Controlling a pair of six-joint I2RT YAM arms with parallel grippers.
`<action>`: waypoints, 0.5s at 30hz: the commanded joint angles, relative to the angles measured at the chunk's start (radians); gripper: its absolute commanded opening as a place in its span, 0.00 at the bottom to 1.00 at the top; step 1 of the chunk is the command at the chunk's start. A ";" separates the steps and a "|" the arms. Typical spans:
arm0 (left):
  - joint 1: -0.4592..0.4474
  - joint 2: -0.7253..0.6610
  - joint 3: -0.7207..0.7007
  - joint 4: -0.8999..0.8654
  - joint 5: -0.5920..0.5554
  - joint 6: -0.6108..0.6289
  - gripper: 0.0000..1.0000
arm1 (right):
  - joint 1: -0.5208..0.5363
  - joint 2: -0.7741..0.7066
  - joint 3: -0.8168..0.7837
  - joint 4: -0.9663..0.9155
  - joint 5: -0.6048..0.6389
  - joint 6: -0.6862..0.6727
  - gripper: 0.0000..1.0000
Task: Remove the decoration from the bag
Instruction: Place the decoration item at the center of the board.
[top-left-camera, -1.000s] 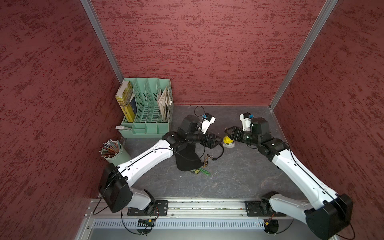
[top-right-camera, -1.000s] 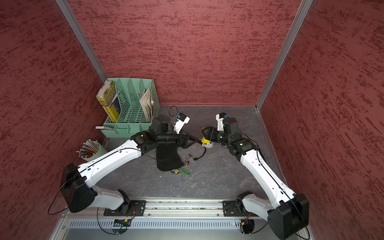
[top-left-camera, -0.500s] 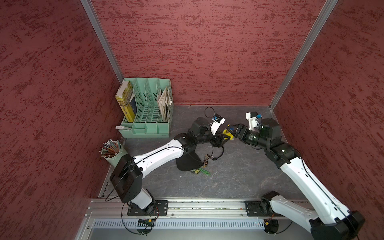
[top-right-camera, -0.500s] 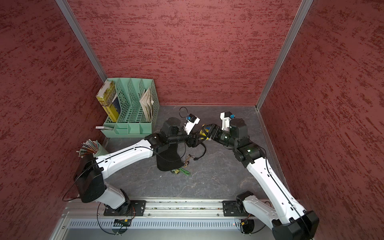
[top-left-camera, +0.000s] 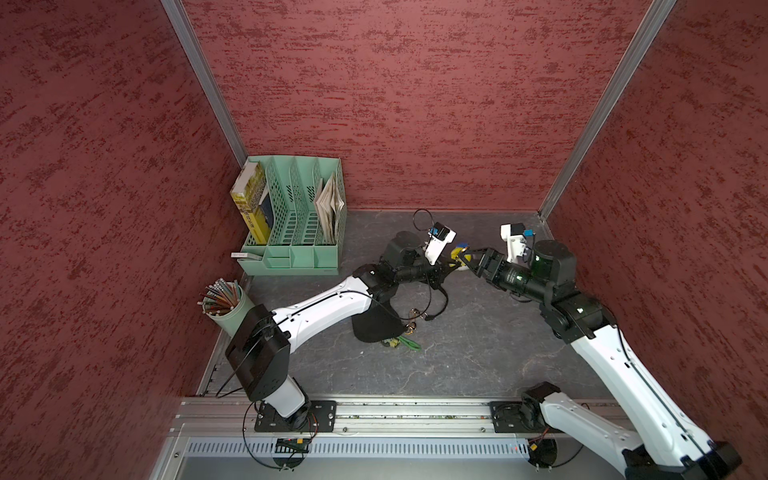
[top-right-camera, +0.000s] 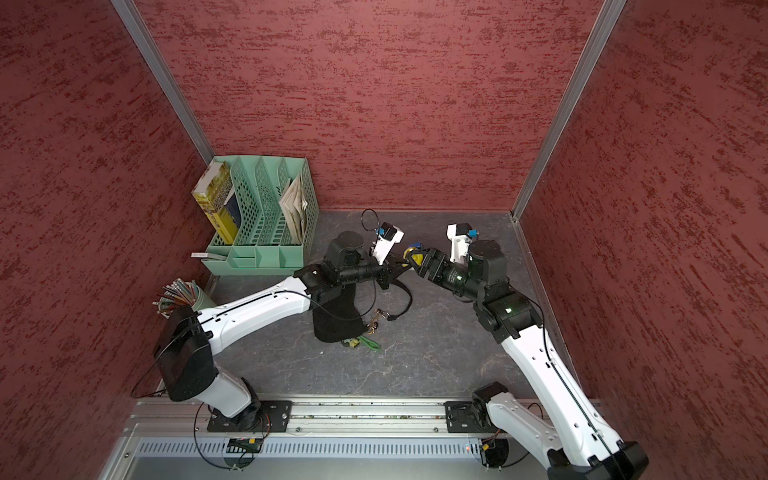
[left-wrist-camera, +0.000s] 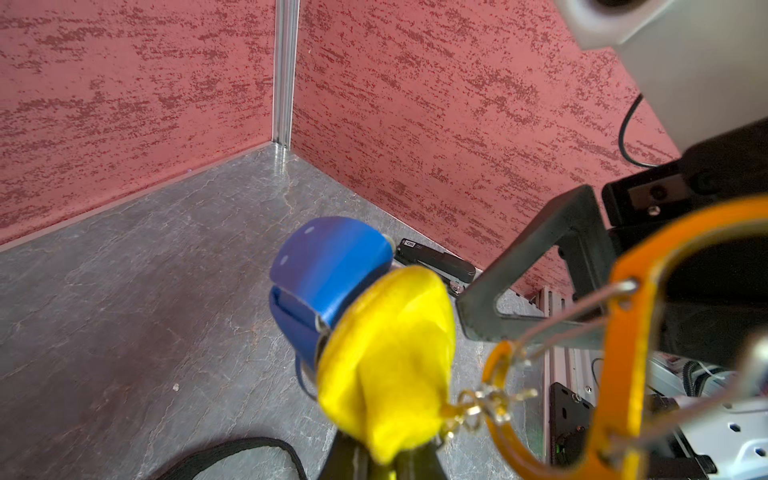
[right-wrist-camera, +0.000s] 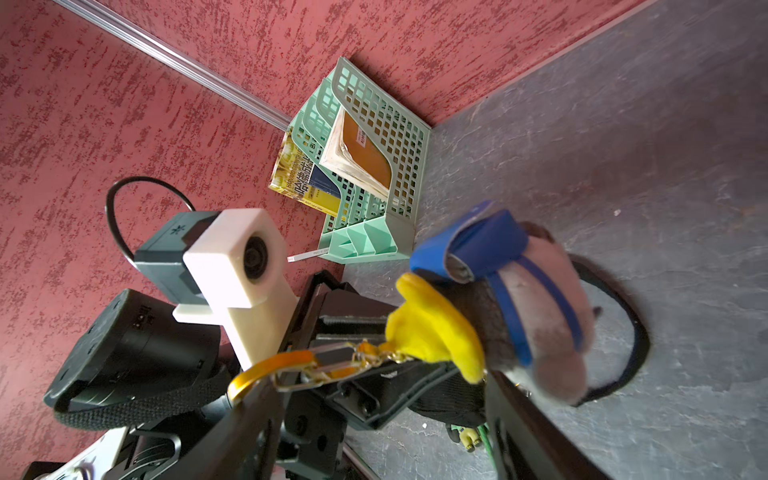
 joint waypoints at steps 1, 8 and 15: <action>0.026 -0.030 -0.018 0.004 -0.038 -0.022 0.00 | -0.010 -0.043 0.052 -0.044 0.049 -0.067 0.84; 0.098 -0.032 -0.008 -0.071 -0.073 -0.072 0.00 | -0.011 -0.113 0.049 -0.105 0.093 -0.191 0.94; 0.214 0.075 0.113 -0.308 -0.203 -0.151 0.00 | -0.013 -0.125 0.044 -0.125 0.092 -0.223 0.95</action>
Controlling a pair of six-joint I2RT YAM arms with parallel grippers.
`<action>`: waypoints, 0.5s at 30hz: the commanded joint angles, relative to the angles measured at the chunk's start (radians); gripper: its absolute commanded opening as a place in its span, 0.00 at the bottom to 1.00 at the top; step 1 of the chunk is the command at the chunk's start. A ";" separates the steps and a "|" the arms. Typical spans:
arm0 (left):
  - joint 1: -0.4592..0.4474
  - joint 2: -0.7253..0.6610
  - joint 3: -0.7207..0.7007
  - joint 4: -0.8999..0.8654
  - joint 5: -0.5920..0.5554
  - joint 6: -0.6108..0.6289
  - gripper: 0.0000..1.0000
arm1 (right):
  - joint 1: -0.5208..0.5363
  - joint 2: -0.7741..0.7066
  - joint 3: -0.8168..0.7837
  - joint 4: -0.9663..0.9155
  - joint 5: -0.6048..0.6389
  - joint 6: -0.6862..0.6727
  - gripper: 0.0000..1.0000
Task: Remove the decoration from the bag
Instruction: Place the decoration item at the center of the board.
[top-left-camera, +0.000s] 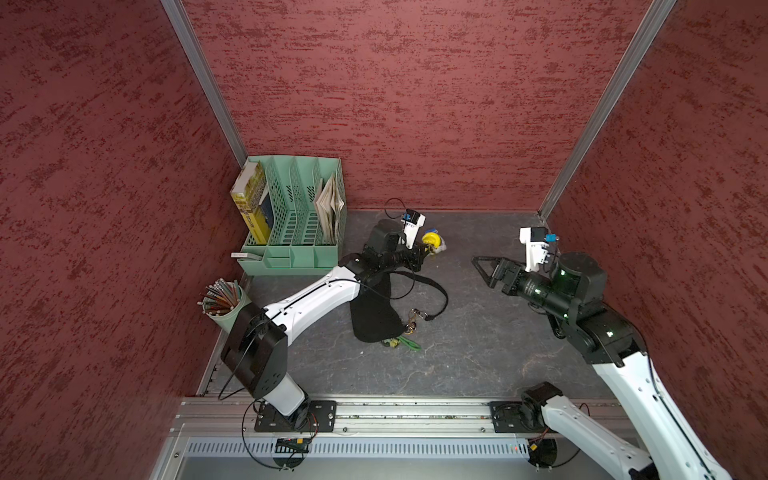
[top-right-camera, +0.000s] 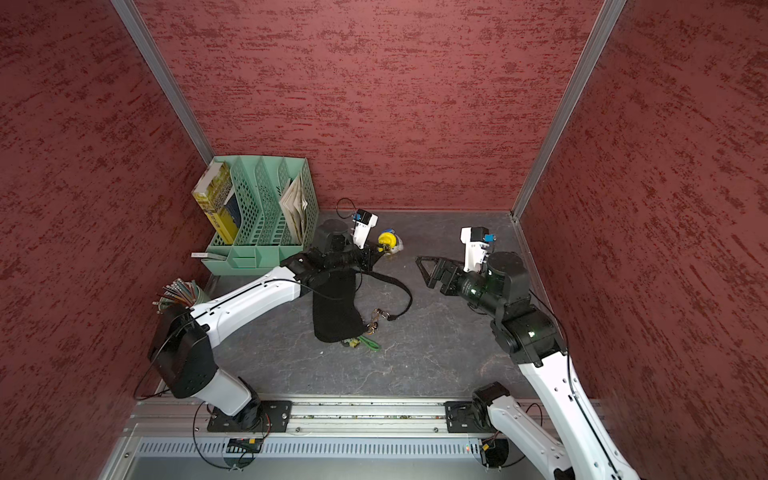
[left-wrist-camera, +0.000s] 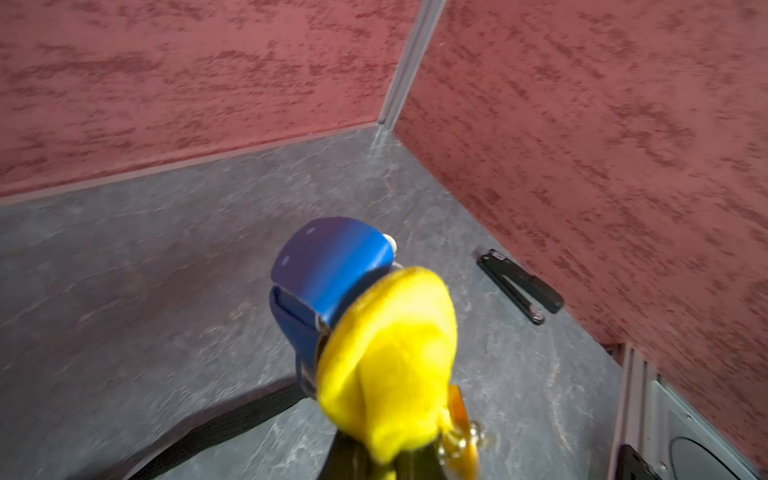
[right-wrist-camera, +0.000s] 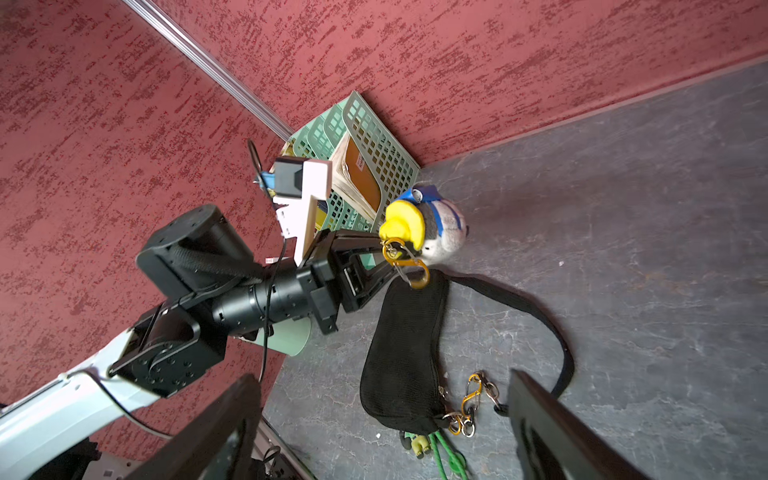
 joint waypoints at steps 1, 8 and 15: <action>0.065 0.076 0.082 -0.167 -0.105 -0.050 0.00 | -0.007 0.008 0.014 -0.026 0.018 -0.039 0.95; 0.193 0.254 0.169 -0.312 -0.231 -0.100 0.00 | -0.006 0.105 -0.018 -0.035 0.004 -0.027 0.91; 0.277 0.377 0.219 -0.425 -0.299 -0.162 0.04 | -0.006 0.281 -0.061 -0.040 0.023 0.043 0.84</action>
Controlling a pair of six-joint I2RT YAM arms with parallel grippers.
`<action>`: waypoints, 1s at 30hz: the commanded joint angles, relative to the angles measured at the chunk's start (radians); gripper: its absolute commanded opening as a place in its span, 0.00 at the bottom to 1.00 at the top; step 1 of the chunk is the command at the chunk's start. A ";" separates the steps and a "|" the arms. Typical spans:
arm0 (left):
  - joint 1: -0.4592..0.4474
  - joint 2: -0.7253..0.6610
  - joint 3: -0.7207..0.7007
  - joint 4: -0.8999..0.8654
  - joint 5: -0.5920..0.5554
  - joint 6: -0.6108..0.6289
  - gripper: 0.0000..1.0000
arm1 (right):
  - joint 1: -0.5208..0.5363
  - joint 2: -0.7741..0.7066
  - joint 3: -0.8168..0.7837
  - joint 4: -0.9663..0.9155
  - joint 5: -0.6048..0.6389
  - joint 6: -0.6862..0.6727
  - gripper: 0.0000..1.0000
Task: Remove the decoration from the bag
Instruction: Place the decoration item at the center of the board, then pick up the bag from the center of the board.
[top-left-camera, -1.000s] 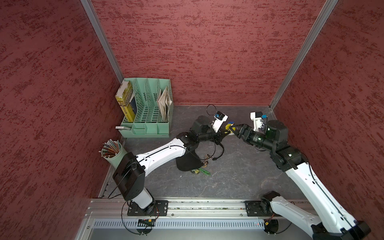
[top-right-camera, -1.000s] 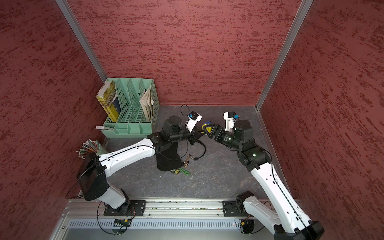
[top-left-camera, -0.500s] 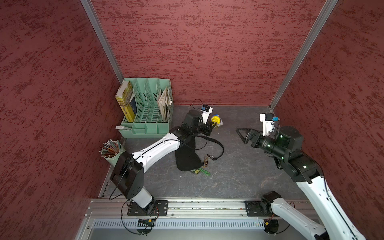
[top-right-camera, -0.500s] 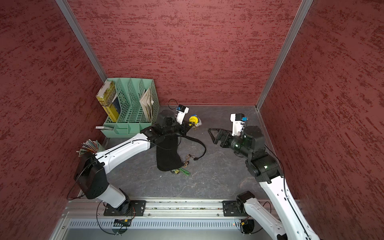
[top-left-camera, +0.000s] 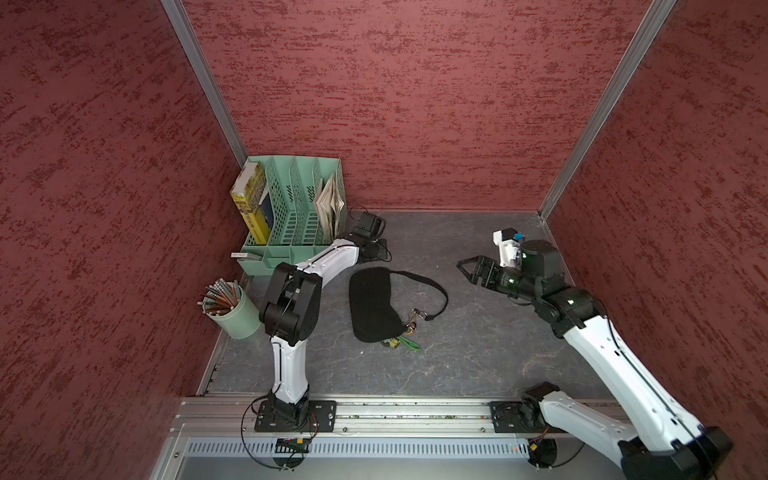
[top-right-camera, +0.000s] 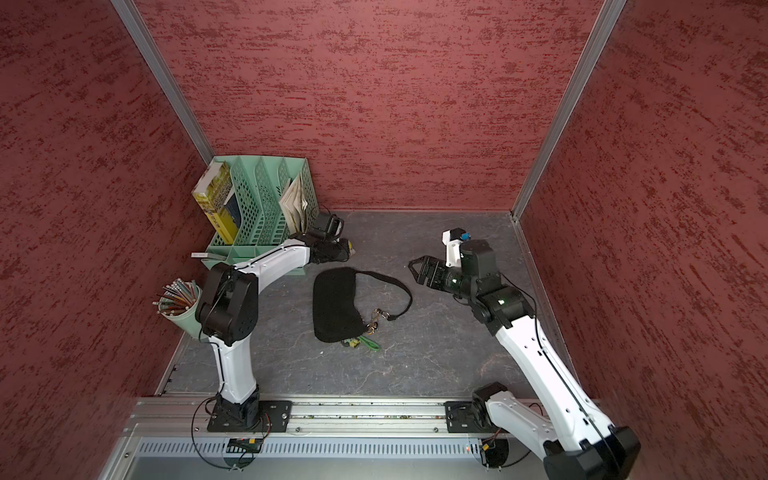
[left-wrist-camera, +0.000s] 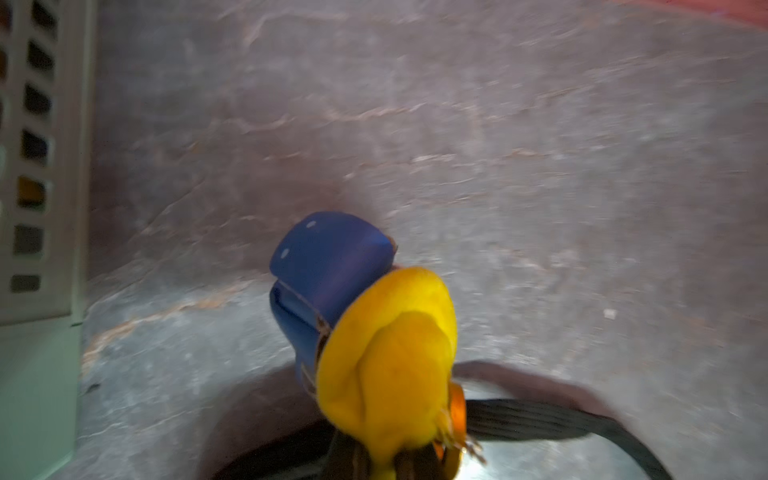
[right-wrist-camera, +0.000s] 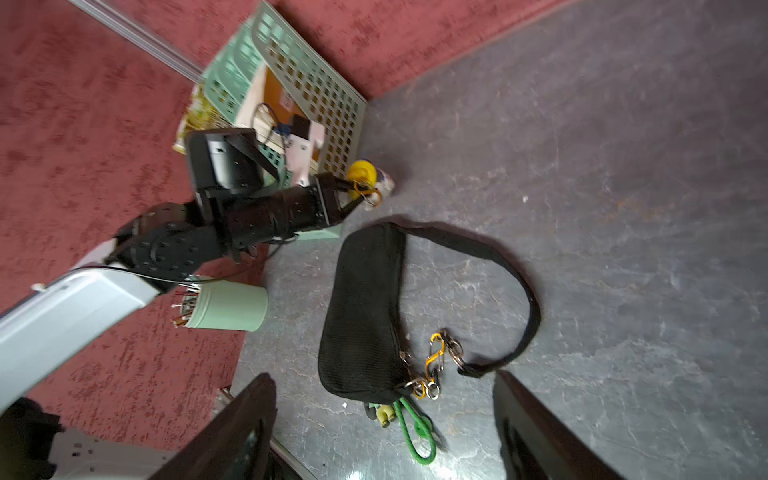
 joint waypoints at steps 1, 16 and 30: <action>0.023 0.005 0.018 -0.079 -0.052 -0.049 0.19 | -0.006 0.061 -0.023 -0.034 0.047 0.035 0.84; 0.031 -0.206 -0.033 -0.169 -0.038 -0.056 0.85 | 0.005 0.439 -0.091 0.038 0.022 0.074 0.76; -0.054 -0.577 -0.184 -0.161 0.052 -0.091 0.85 | 0.127 0.704 0.075 -0.065 0.161 0.129 0.73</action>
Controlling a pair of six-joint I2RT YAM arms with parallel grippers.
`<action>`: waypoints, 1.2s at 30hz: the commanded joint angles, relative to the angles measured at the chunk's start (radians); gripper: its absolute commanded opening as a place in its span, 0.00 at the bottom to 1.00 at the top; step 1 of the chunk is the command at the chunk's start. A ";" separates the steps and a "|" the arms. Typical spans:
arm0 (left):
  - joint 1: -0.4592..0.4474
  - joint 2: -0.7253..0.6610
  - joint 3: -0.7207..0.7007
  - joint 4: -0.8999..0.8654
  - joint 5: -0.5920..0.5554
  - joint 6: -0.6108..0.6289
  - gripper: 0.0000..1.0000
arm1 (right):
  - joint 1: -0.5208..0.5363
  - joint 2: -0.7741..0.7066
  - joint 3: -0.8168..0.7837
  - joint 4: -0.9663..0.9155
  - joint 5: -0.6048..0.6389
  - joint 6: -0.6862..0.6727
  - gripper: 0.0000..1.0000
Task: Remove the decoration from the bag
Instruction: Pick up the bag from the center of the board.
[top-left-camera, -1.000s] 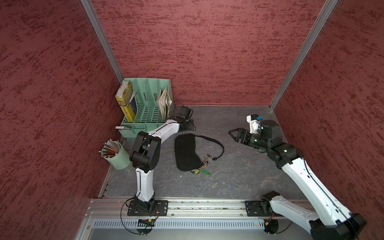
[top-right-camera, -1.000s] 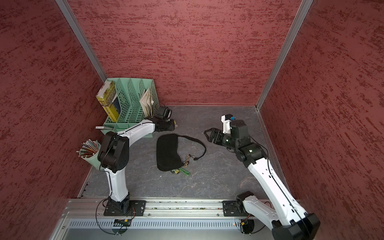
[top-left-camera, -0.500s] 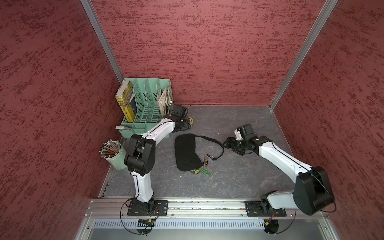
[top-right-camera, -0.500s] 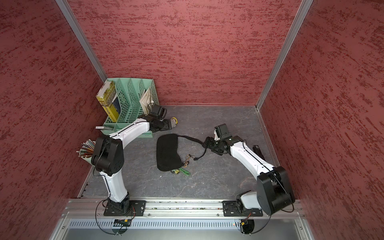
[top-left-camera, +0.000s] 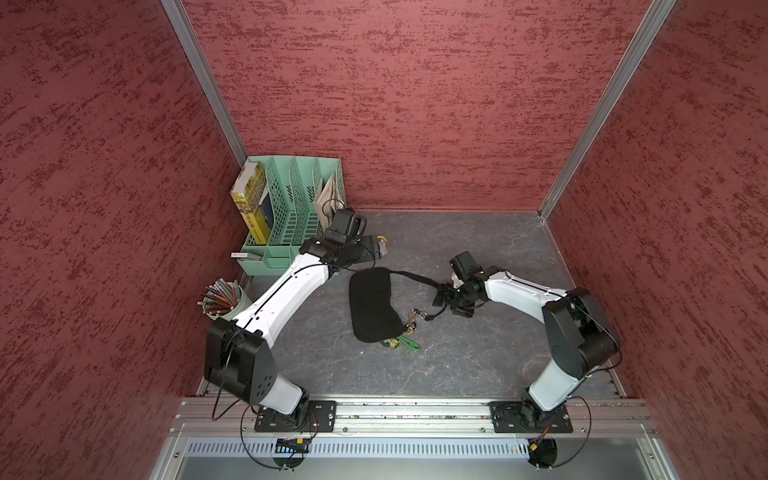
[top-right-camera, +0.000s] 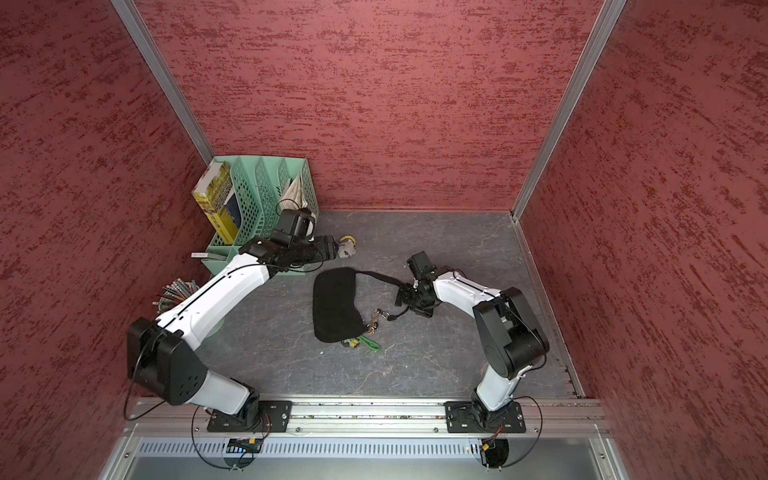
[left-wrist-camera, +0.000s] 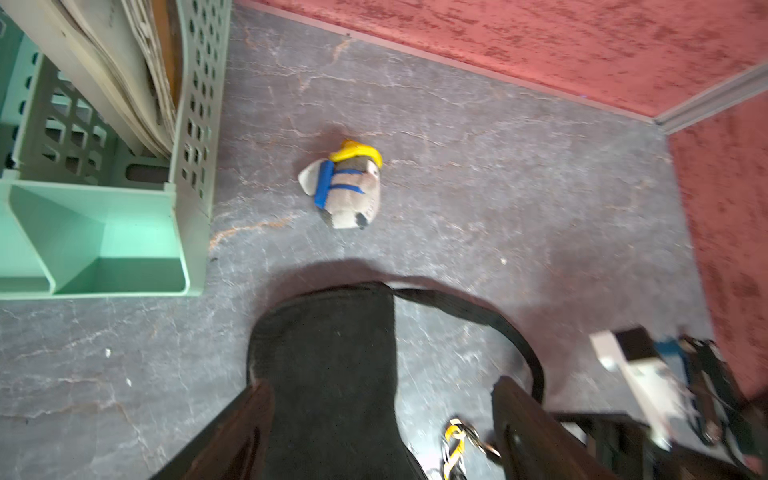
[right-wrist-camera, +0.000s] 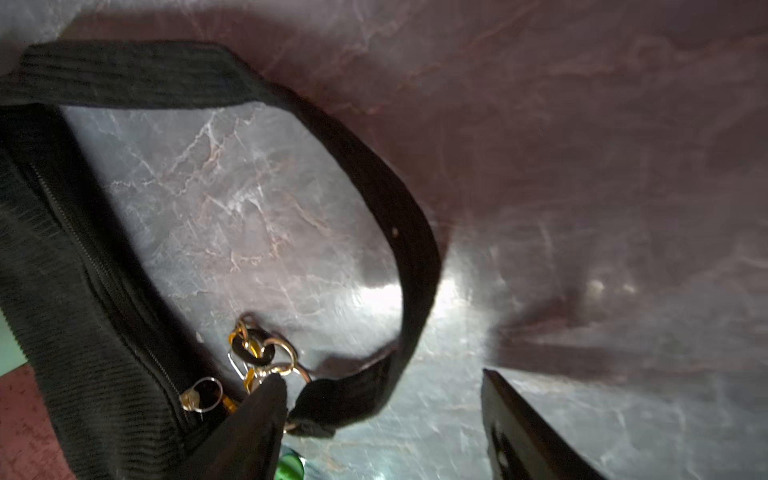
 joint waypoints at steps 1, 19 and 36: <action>-0.025 -0.071 -0.013 0.005 0.031 -0.025 0.85 | 0.025 0.040 0.064 -0.066 0.092 0.023 0.71; -0.097 -0.244 0.084 -0.122 0.167 0.027 0.87 | 0.051 0.163 0.192 -0.133 0.124 0.011 0.15; -0.212 -0.425 -0.213 0.287 0.516 0.233 0.90 | 0.054 -0.324 0.334 -0.226 0.123 -0.029 0.00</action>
